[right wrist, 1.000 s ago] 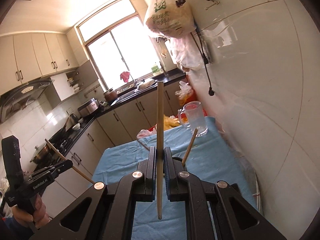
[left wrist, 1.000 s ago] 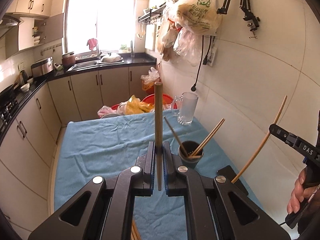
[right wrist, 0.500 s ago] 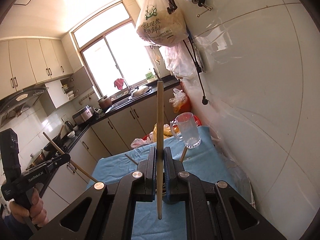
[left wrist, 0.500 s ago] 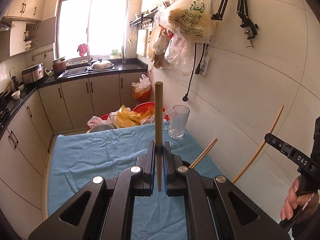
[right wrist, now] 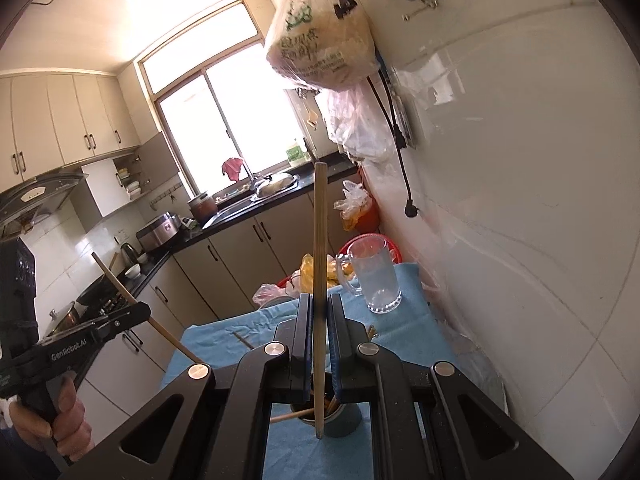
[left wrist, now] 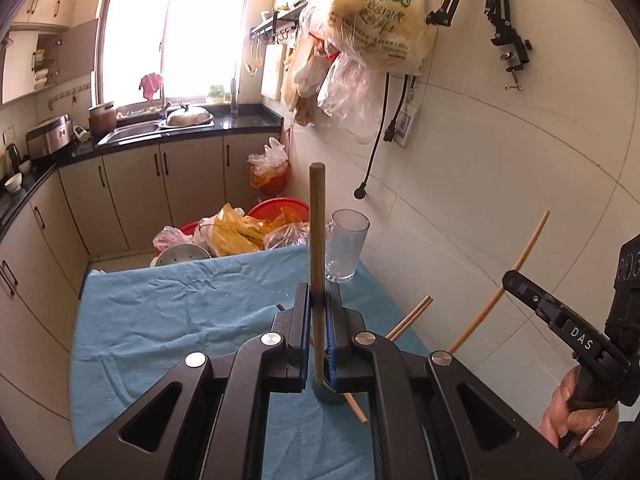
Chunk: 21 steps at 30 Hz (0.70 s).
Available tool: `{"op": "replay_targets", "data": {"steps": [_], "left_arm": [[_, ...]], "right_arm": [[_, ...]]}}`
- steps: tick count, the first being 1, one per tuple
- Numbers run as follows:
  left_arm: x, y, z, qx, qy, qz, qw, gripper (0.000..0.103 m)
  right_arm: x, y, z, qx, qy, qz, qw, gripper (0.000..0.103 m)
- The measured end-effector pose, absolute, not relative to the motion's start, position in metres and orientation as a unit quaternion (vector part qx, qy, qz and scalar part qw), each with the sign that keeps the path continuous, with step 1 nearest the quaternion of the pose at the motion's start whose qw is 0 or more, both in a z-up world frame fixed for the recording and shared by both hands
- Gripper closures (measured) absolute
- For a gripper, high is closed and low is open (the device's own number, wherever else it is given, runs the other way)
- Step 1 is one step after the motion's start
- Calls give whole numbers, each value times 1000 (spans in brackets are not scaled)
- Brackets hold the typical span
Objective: Organize utensils
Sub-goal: 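Lower the chopstick into the black cup with the right tool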
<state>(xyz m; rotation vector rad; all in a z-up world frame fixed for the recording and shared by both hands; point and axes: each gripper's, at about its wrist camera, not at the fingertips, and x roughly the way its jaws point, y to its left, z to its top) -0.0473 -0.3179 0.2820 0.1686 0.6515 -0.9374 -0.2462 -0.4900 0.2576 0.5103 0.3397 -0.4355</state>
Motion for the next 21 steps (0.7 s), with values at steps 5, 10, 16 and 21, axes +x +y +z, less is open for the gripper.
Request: {"op": "replay_targets", "data": {"steps": [5,10,16,21], "left_arm": [[-40,-331,267,79,326,-443,831,96],[-32,-343,256,80,338,-440,828,96],[-22,-352,246,79,350,-437,825,96],[-16,-358,239,77,359,-437,821,96]], "right_arm": [[-233,-498,247,258,172,-215,926,96],[-221,-502,242,257,179,-209,926,96],[-210,-506,235,258,183,-203,927,96],[-202,-511,230,260,187,-200,926,96]]}}
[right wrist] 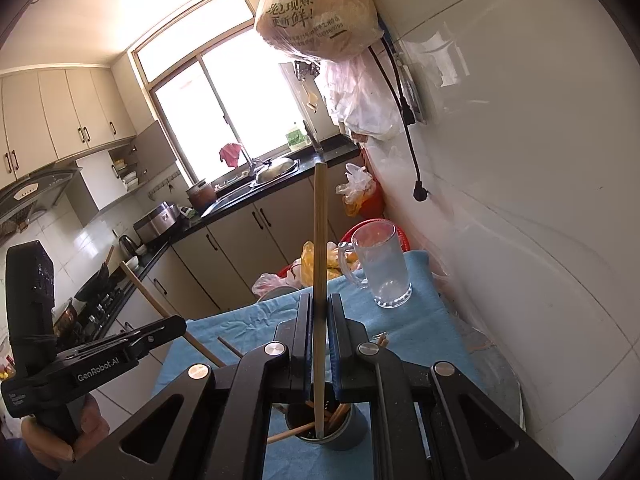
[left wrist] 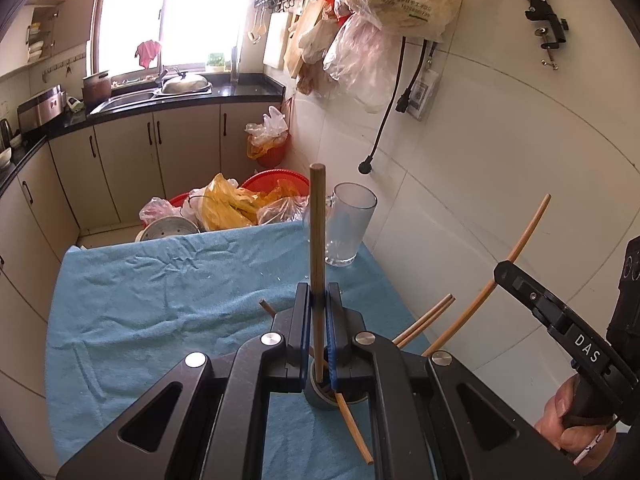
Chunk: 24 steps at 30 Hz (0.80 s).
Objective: Organize utensils
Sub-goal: 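Lower the chopstick into the black cup with the right tool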
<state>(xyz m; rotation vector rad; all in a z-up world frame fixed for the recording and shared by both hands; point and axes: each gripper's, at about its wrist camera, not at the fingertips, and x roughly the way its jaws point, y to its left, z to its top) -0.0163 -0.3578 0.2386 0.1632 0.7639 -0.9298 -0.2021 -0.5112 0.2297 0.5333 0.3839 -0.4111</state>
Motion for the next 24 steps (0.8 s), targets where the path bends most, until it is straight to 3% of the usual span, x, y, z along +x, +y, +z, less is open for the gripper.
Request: {"op": "replay_targets", "data": {"steps": [24], "left_arm": [[-12,-371,203,86,387,-447,802,96]], "right_arm": [[-175,-510,198,251,226,-199,920,96]]}}
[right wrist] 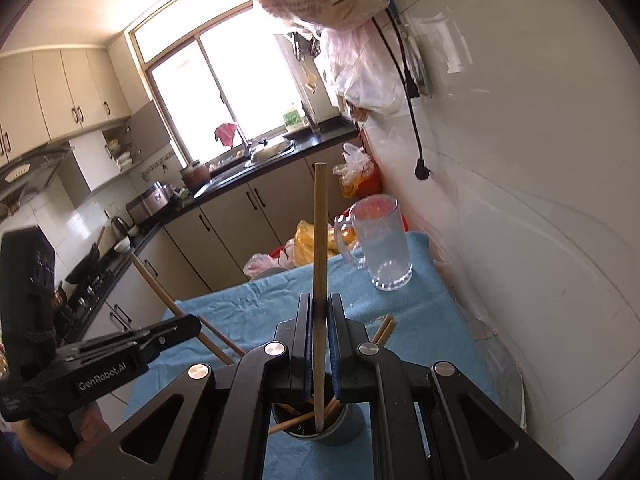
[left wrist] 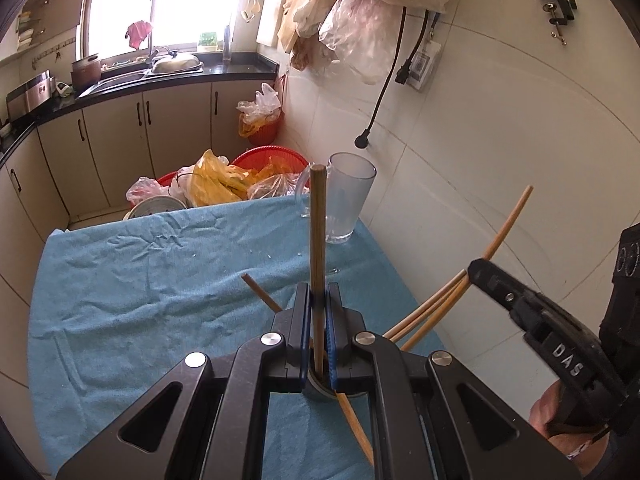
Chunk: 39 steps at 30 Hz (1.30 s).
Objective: Organize utensils
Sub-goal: 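Lower the chopstick into the black cup with the right tool, then open the right tool and move it back over the chopsticks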
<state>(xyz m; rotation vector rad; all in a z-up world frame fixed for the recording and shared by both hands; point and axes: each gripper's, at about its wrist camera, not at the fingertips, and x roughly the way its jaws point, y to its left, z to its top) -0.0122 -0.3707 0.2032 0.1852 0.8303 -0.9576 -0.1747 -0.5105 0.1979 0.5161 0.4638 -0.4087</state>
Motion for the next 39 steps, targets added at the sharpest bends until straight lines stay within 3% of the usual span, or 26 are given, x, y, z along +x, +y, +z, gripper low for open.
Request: {"op": "replay_targets", "data": {"steps": [22,26,30,39], "left_arm": [[-15,-369,193,96,394,-443,800,96],[-14,-368,194,94,394,-442,801,95],[-15,-365,196,90,390,-437,806,74],[-10,-349,214,67,381,-426,818,64]], "right_arm": [[-164,-513,175,267,263,-194,907,93],[-167,-514,177,268,259,-198,907,77],[-173,-515,184,267,248,-204,908,71],[-196,-517,201,266,221,-234,909,47]]}}
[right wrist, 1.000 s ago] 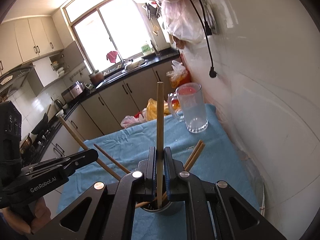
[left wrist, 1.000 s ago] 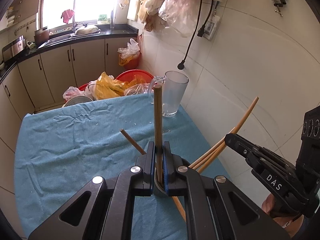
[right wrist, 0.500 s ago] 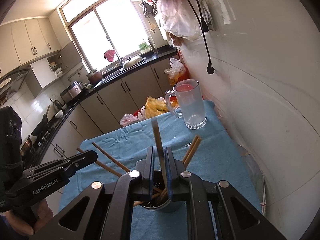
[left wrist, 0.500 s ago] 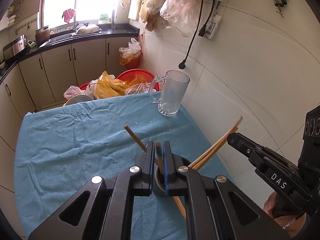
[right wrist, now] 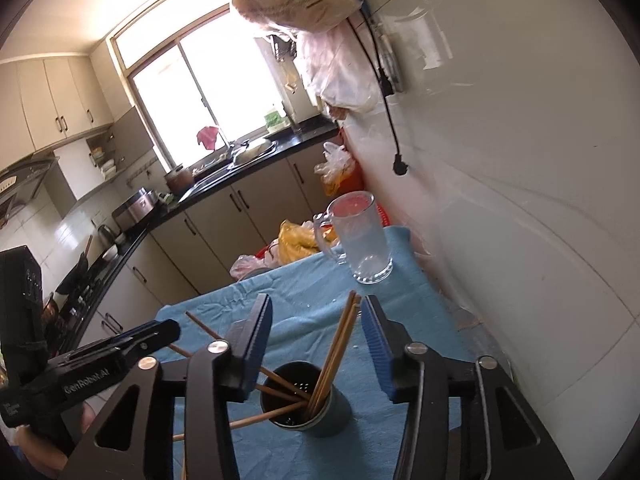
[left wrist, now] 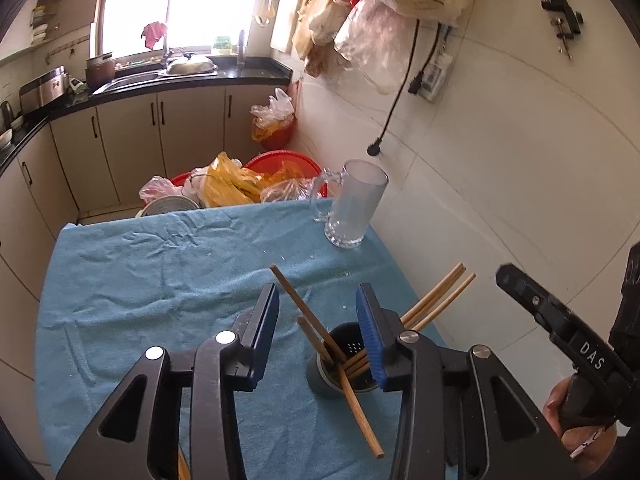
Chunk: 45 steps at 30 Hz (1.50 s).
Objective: Organize utensils
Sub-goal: 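Open the right tool and move it back over the chopsticks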
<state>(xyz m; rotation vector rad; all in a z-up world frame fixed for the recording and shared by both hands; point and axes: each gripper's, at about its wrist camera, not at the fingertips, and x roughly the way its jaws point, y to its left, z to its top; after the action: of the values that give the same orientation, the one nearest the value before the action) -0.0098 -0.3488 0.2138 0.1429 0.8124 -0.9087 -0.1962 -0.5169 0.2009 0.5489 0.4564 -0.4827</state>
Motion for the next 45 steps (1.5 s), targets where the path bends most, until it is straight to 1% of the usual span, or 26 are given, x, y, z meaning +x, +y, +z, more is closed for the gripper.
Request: {"op": "replay_targets", "data": {"steps": [2,7,9,11,13,15,16,17,18,19,21,24,26,30,34,39,45], "left_arm": [[-7,-340,220,58,379,-423,821,63],[1,-316,227,43,376,-408,831,59],[3,-307,226,38,378,-401,833,58],[4,-298,224,35,382,-395,835,54],[5,-288,219,33,387,-387,836,46],[5,-279,214,29,393,-377,838,41],[5,-274,211,28,397,-371,839,36],[5,-269,208,26,400,-366,840,33],[5,-263,205,23,402,-362,841,28],[5,-256,202,22,405,-356,842,20],[7,-242,195,21,413,-343,844,13],[16,-217,176,22,430,-319,844,13],[24,-204,156,38,455,-294,840,13],[35,-183,97,77,518,-242,817,13],[31,-169,49,101,558,-213,795,13],[19,-167,20,137,565,-207,787,13],[13,-167,7,155,567,-208,782,13]], "right_arm": [[-201,-517,203,266,219,-238,908,44],[-212,-515,204,271,218,-248,904,39],[-216,-513,203,271,221,-251,902,33],[-218,-511,202,273,224,-256,900,28],[-220,-508,199,273,228,-260,898,23],[-223,-505,195,271,234,-266,895,14],[-224,-503,193,271,237,-273,892,12],[-225,-502,190,272,240,-277,890,9],[-227,-502,187,274,244,-281,887,9],[-228,-501,184,277,250,-286,883,9],[-229,-500,179,278,260,-296,876,7],[-232,-492,170,283,277,-292,871,6],[-234,-484,162,280,294,-288,867,6],[-234,-474,150,283,318,-277,862,6],[-236,-462,150,265,327,-272,865,6],[-237,-455,150,258,333,-272,865,6],[-236,-447,148,251,341,-268,865,6]]}}
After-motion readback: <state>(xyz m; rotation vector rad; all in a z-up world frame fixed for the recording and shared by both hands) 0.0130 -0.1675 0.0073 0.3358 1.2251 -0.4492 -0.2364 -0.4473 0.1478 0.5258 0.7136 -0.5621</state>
